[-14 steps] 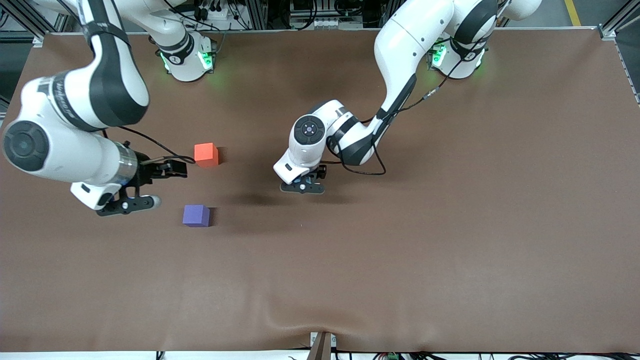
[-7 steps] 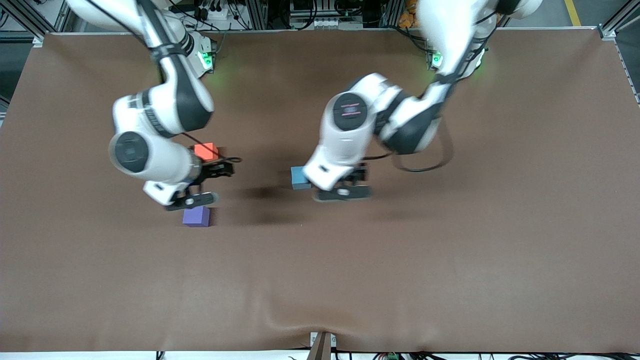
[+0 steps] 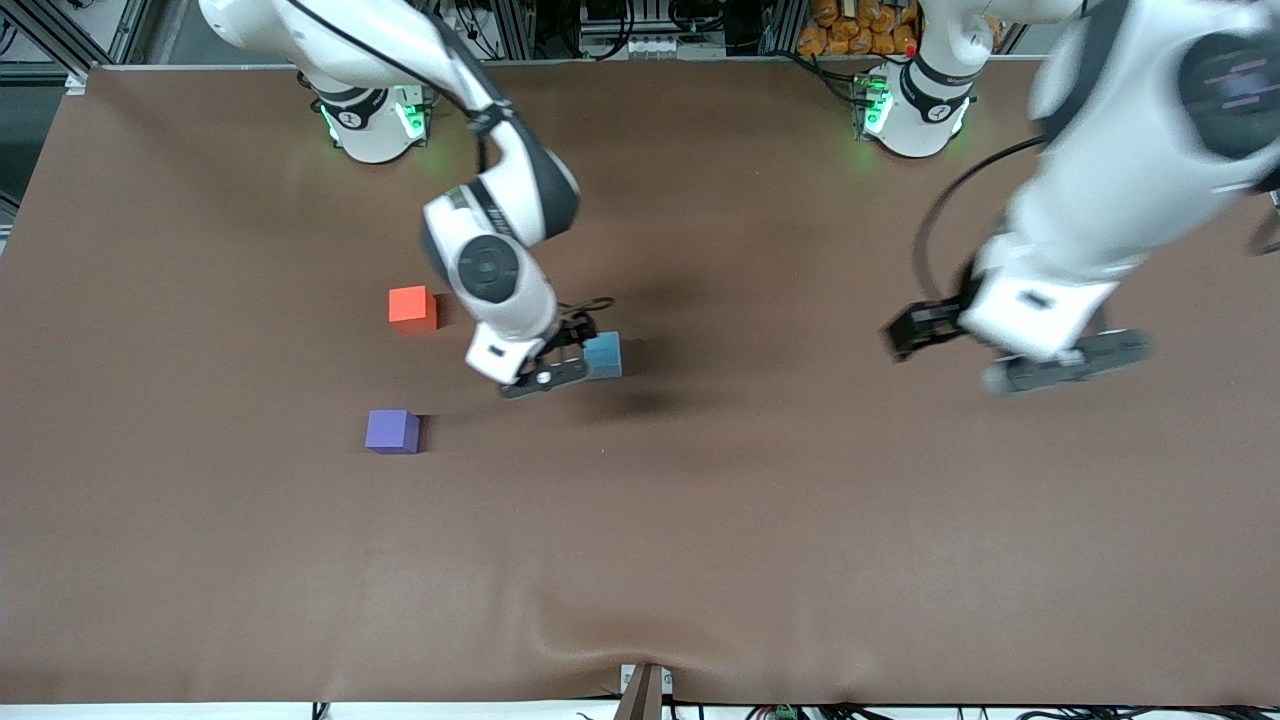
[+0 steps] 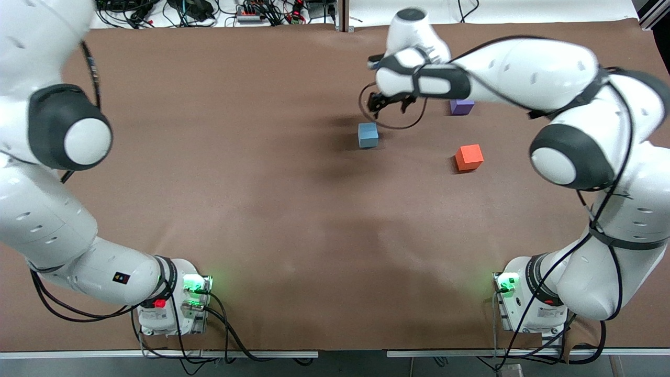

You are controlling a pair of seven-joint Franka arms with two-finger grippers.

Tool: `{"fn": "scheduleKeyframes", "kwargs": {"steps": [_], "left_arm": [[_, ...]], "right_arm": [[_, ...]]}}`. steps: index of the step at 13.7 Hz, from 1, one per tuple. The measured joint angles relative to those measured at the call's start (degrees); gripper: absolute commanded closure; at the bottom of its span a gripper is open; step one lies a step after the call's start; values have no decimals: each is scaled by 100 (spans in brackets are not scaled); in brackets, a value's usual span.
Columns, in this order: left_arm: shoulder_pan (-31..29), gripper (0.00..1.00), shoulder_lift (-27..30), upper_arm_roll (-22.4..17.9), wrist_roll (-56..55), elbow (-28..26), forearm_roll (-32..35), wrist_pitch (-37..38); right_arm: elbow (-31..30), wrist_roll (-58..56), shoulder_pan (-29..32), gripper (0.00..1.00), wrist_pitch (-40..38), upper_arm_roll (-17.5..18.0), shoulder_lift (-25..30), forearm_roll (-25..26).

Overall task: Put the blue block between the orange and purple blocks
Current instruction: 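Grasp the blue cube with the right gripper while the left gripper releases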

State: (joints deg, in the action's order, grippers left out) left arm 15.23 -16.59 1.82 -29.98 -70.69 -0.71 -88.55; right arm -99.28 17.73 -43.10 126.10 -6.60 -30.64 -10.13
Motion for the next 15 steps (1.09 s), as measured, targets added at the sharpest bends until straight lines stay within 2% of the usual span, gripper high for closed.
{"fn": "scheduleKeyframes", "kwargs": {"steps": [3, 7, 11, 12, 13, 14, 15], "left_arm": [[-551, 0, 334, 2, 581, -151, 29, 238], [-1007, 0, 782, 16, 1184, -582, 248, 235], [-1415, 0, 1325, 24, 1771, -1411, 254, -354], [-1445, 0, 1429, 25, 1835, -1586, 254, -453], [-1448, 0, 1494, 26, 1870, -1681, 254, -495], [-1448, 0, 1522, 27, 1872, -1706, 254, -515], [-1461, 0, 1535, 26, 1872, -1706, 254, -528]], "right_arm": [[316, 366, -252, 0, 101, -7, -452, 5], [427, 421, -329, 0, 320, -9, -672, 4], [428, 571, -355, 0, 584, -9, -818, 1], [428, 693, -365, 36, 597, -8, -844, 1], [428, 803, -387, 58, 597, -8, -863, 1], [427, 936, -412, 65, 595, -8, -872, 1], [426, 1092, -431, 65, 592, -8, -875, 1]]}}
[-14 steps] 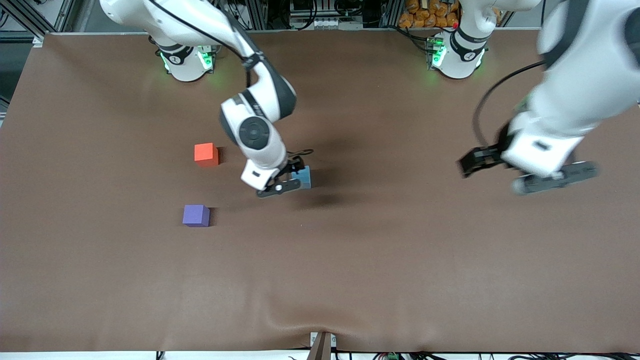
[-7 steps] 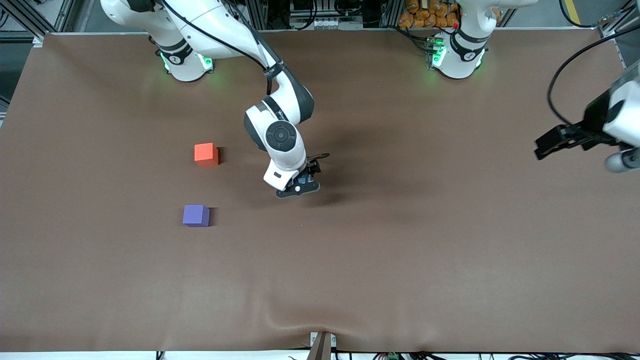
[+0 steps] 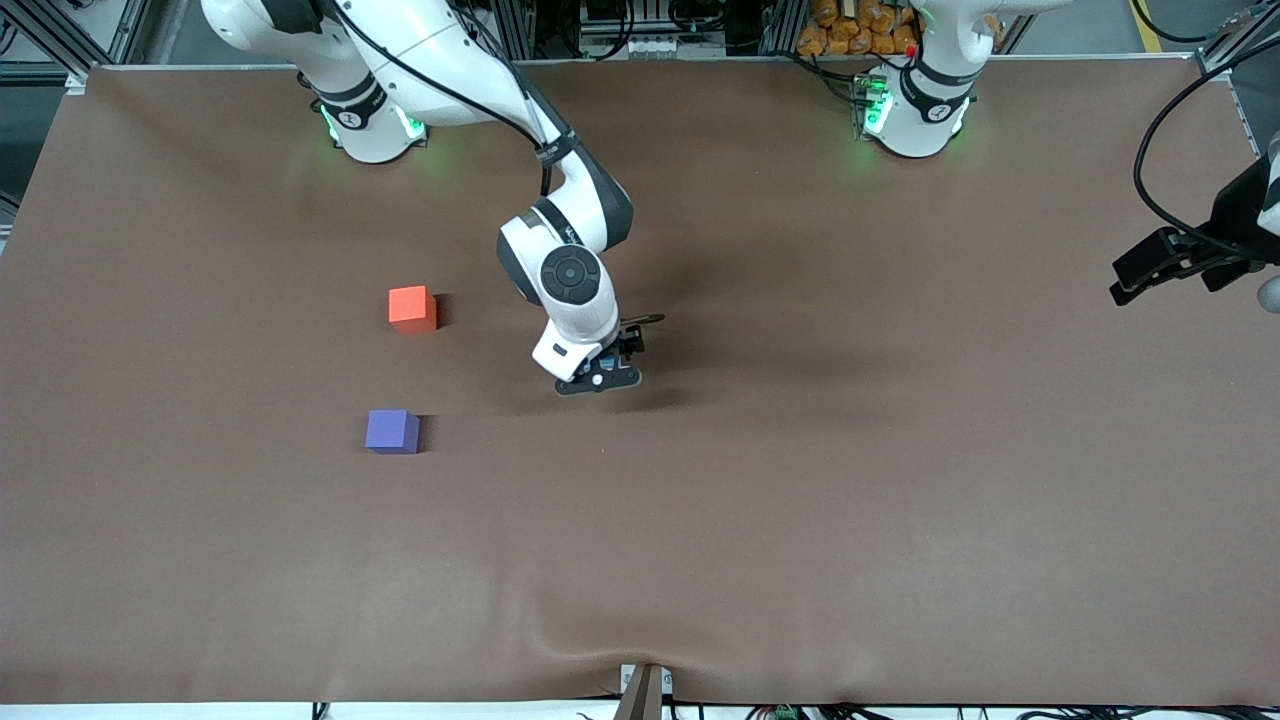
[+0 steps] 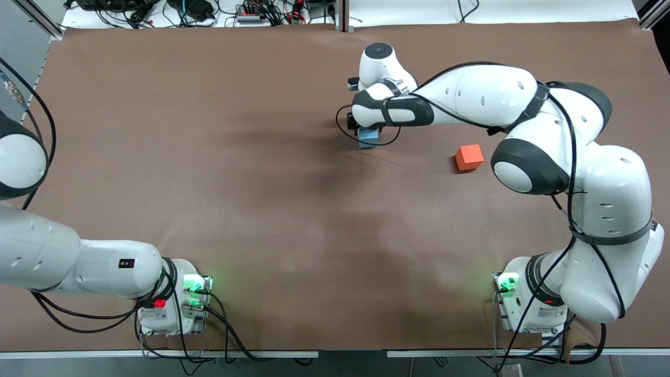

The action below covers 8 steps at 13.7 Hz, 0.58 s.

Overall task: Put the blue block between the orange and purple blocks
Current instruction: 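Grasp the blue cube with the right gripper while the left gripper releases, then carry the blue cube with the right gripper while the left gripper withdraws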

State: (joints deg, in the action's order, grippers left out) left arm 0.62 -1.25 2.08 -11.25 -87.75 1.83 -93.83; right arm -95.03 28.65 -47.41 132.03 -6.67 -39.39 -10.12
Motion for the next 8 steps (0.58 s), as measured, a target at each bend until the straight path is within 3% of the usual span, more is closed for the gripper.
{"fn": "scheduleKeyframes", "kwargs": {"steps": [3, 5, 8], "left_arm": [[-92, 0, 8, -1, 14, -3, 0, 4], [-95, 0, 8, 2, 14, -12, 0, 109], [-94, 0, 13, 9, 14, -24, 0, 274]], "right_arm": [[6, 239, -18, 73, -19, -16, 7, 0], [23, 292, 24, 73, -224, -103, 86, 0], [-156, 307, 577, 73, -629, -206, 738, 0]]}}
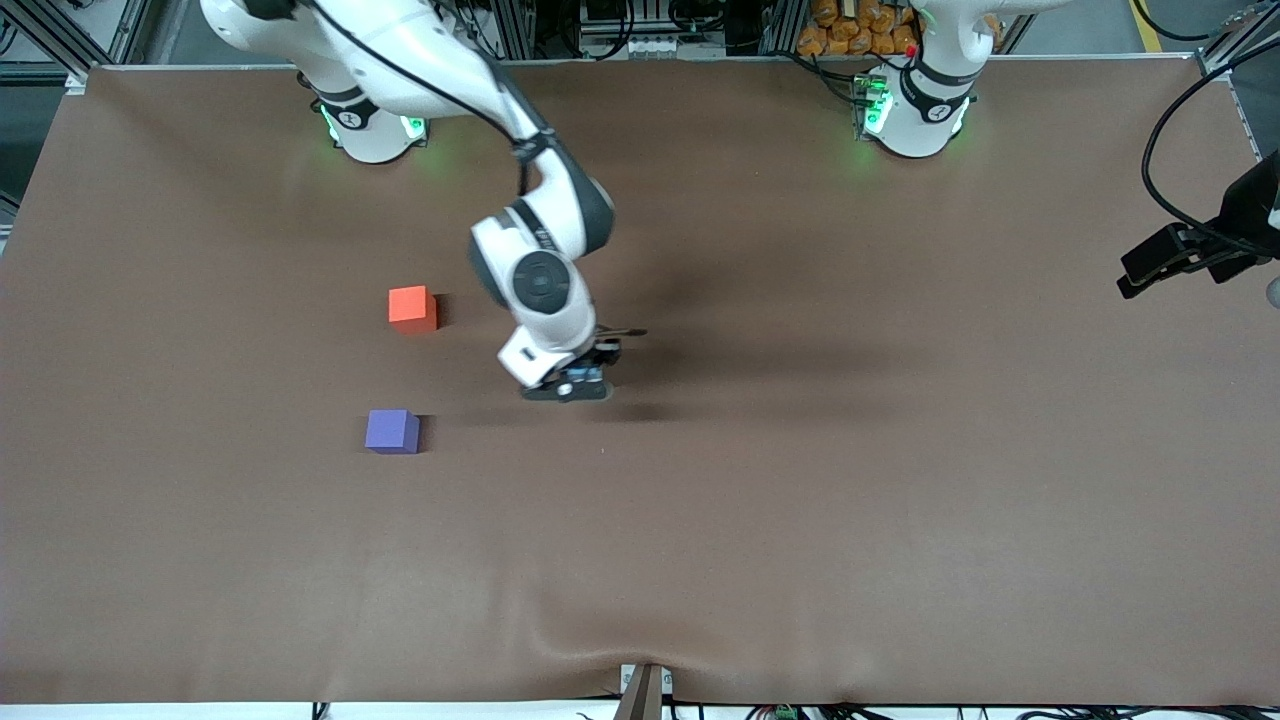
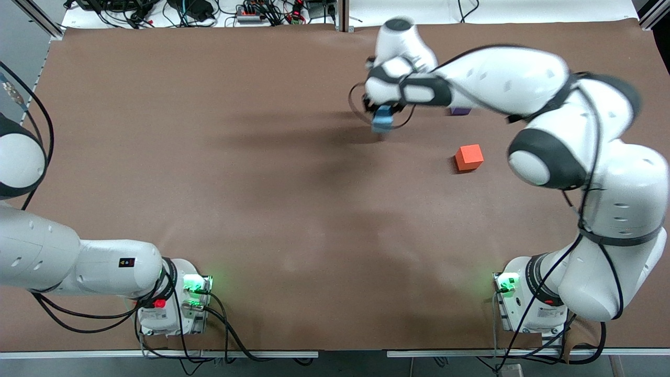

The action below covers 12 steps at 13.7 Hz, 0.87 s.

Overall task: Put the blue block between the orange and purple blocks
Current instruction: 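Carry the blue cube with the right gripper while the left gripper withdraws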

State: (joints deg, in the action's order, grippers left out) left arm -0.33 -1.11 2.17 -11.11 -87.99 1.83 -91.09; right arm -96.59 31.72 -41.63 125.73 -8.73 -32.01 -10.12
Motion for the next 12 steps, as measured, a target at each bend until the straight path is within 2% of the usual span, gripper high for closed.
{"fn": "scheduleKeyframes", "kwargs": {"steps": [3, 5, 12], "left_arm": [[1, 0, 54, 16, 0, -6, -35, 72], [1, 0, 89, 26, 0, -14, -44, 108], [0, 0, 96, 32, 0, -45, -76, 69]], "right_arm": [[-747, -476, 823, 73, -174, -14, 923, 1], [-1304, -950, 1203, 73, -174, -15, 1292, 2], [-2274, -2434, 2172, 73, -111, -17, 1561, 24]]}}
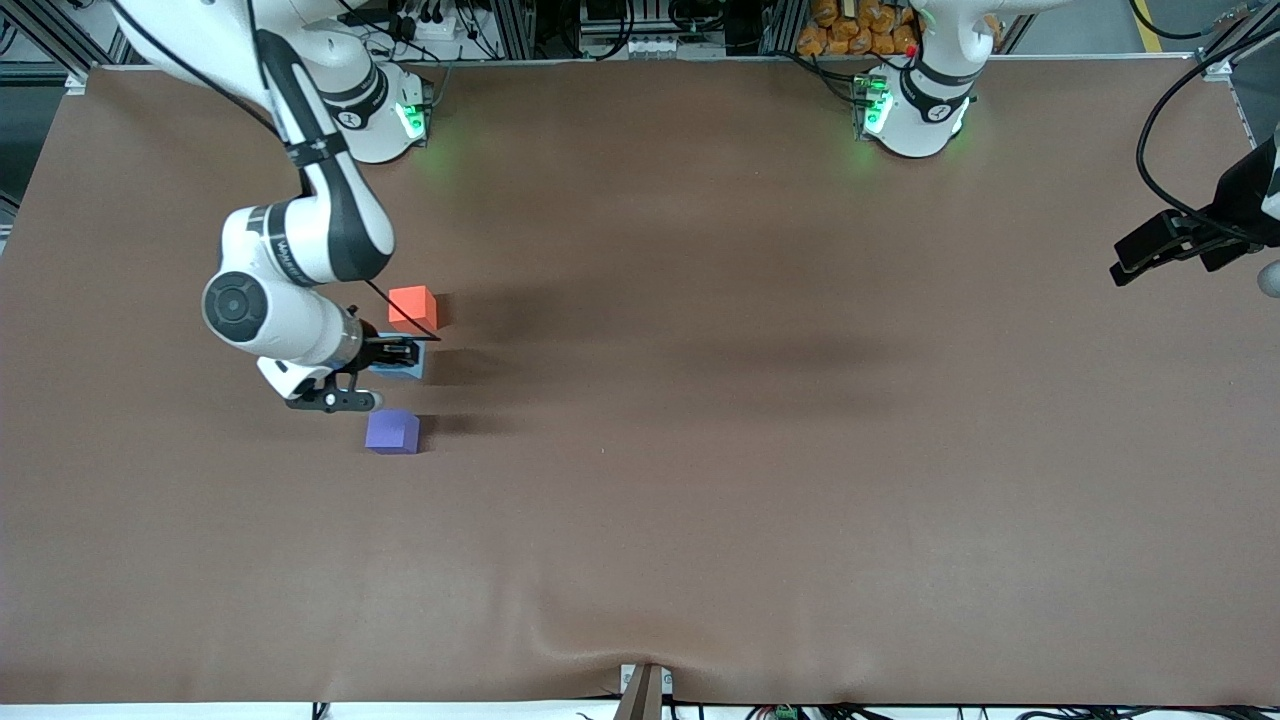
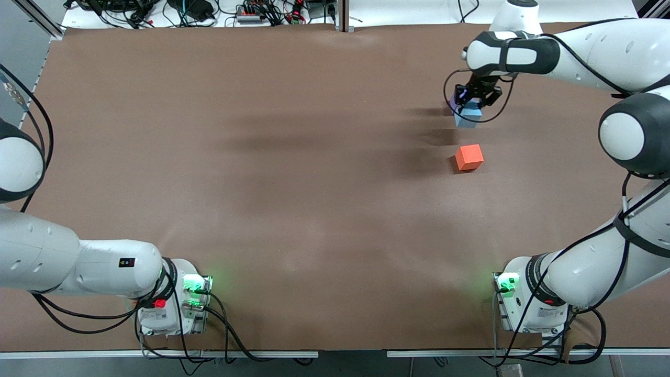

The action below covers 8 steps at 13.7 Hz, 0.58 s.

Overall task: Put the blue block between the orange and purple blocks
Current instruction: 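Carry the blue cube with the right gripper while the left gripper withdraws, then lower the blue cube between the orange and purple cubes with the right gripper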

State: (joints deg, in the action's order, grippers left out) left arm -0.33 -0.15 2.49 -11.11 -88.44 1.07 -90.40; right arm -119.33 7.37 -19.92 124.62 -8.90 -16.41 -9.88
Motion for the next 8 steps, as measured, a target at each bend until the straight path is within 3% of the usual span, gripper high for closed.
{"fn": "scheduleKeyframes", "kwargs": {"steps": [8], "left_arm": [[-4, 0, -12, -15, 0, -38, 0, -196]], "right_arm": [[-267, -28, 72, 72, 688, 22, -205, 190]]}}
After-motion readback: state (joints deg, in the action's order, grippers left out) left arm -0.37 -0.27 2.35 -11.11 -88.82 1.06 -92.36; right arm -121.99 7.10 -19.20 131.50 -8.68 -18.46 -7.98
